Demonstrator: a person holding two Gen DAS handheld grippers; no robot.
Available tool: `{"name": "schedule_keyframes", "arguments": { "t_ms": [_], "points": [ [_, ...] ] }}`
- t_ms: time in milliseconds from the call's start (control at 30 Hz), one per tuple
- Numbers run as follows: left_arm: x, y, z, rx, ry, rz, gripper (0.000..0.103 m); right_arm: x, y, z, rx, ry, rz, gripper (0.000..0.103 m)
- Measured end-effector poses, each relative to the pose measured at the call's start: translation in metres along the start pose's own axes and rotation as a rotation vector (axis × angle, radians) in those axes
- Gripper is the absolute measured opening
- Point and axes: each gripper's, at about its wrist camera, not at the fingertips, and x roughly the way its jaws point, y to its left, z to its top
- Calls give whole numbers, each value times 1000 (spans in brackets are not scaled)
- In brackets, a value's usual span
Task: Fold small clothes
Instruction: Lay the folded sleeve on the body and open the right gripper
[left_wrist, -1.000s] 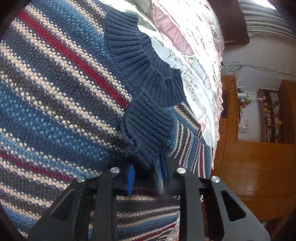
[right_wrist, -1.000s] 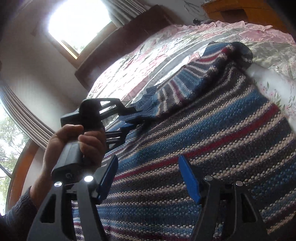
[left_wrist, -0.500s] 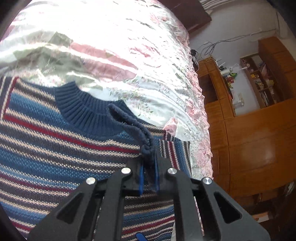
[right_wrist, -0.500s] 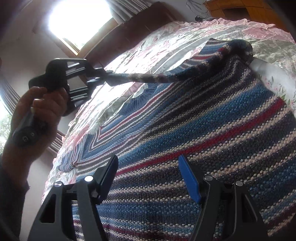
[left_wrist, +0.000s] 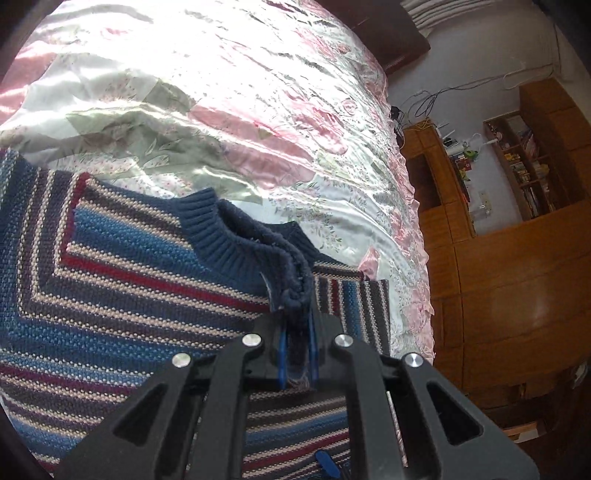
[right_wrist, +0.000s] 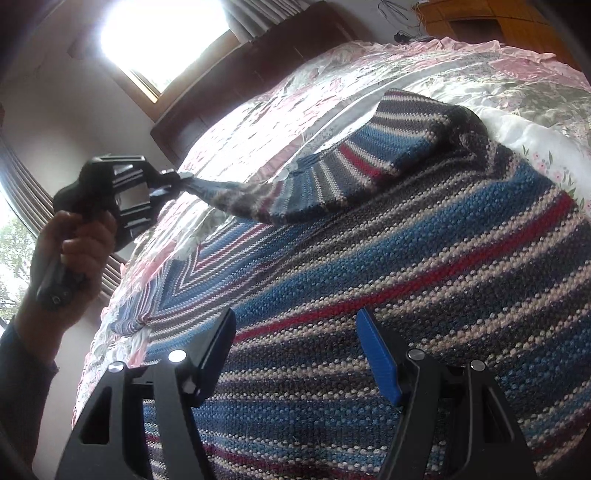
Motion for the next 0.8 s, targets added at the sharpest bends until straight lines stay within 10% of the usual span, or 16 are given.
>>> {"name": "schedule_keyframes", "arguments": {
  "t_ms": [433,667,800],
  "points": [
    [27,110,-24,-136,71,38,7,-1,-4,3,-2,9,-7,69],
    [-5,107,-32,-121,-23,139,30,-1,-5,7,9,13,-1,69],
    [-12,72,-28,-45,-66,47,52,-2,-8,8,19,12,6,69]
  ]
}}
